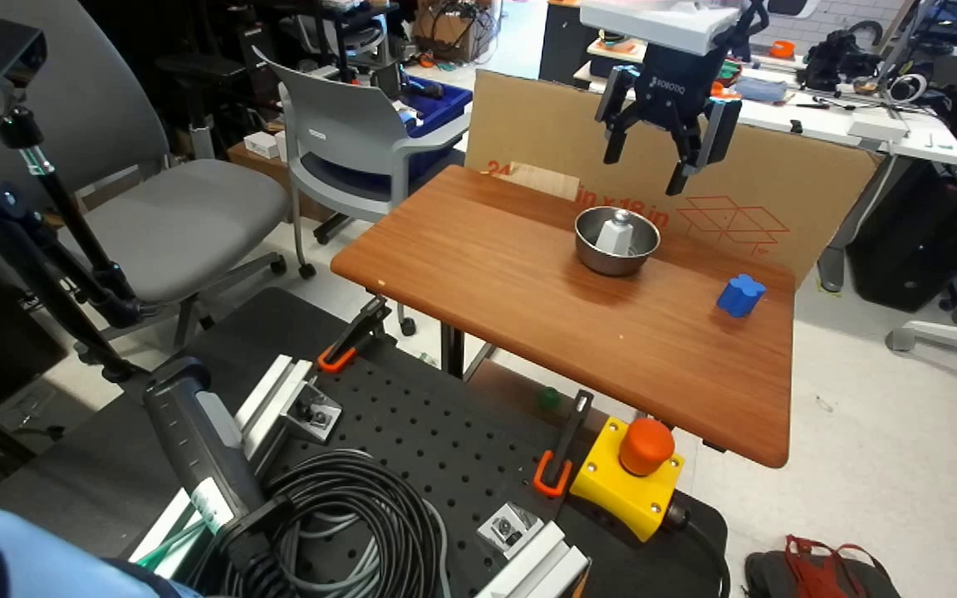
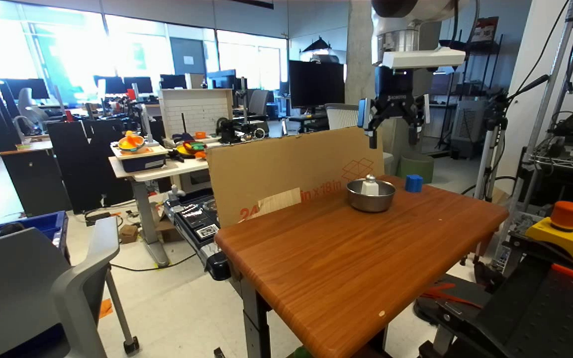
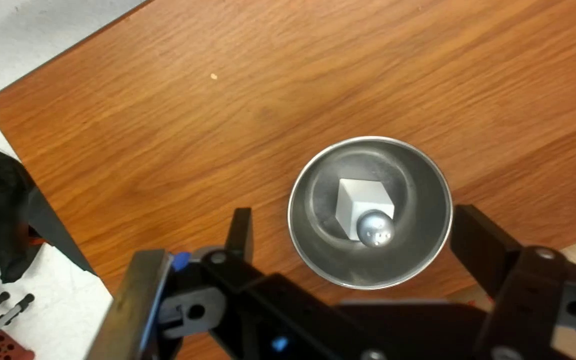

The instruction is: Remove the salt cellar from the silver bowl.

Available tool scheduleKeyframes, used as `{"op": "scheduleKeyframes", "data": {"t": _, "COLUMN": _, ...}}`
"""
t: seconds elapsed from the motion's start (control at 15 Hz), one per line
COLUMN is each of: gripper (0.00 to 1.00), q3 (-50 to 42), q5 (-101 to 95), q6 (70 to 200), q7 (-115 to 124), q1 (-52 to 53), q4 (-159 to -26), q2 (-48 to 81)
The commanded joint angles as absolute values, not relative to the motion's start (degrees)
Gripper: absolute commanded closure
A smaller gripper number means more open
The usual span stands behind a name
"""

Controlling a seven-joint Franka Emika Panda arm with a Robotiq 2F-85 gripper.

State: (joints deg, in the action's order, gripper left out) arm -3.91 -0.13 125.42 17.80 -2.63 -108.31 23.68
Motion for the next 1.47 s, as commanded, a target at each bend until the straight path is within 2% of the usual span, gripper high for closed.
{"op": "scheduleKeyframes", "data": {"t": 0.0, "gripper": 0.00, "q3": -4.24, "q5": 1.28, "q6": 123.83, "q7": 19.00, "q1": -1.78, "q4": -102.23, "q2": 29.07}}
{"op": "scheduleKeyframes", "data": {"t": 0.53, "gripper": 0.00, "q3": -4.85, "q5": 0.64, "q6": 122.62, "q7": 21.08, "q1": -0.69, "q4": -94.82, "q2": 37.61}}
{"op": "scheduleKeyframes", "data": {"t": 0.67, "gripper": 0.28, "q3": -5.06, "q5": 0.47, "q6": 122.44, "q7": 21.80, "q1": -0.30, "q4": -93.11, "q2": 39.47}}
{"op": "scheduleKeyframes", "data": {"t": 1.13, "gripper": 0.81, "q3": -5.46, "q5": 0.36, "q6": 122.52, "q7": 22.40, "q1": 0.48, "q4": -90.83, "q2": 41.73}}
{"op": "scheduleKeyframes", "data": {"t": 1.27, "gripper": 0.92, "q3": -5.24, "q5": 0.73, "q6": 122.64, "q7": 21.69, "q1": 0.17, "q4": -92.20, "q2": 39.79}}
{"op": "scheduleKeyframes", "data": {"t": 1.4, "gripper": 0.92, "q3": -5.15, "q5": 1.06, "q6": 122.24, "q7": 21.36, "q1": -0.09, "q4": -94.12, "q2": 36.89}}
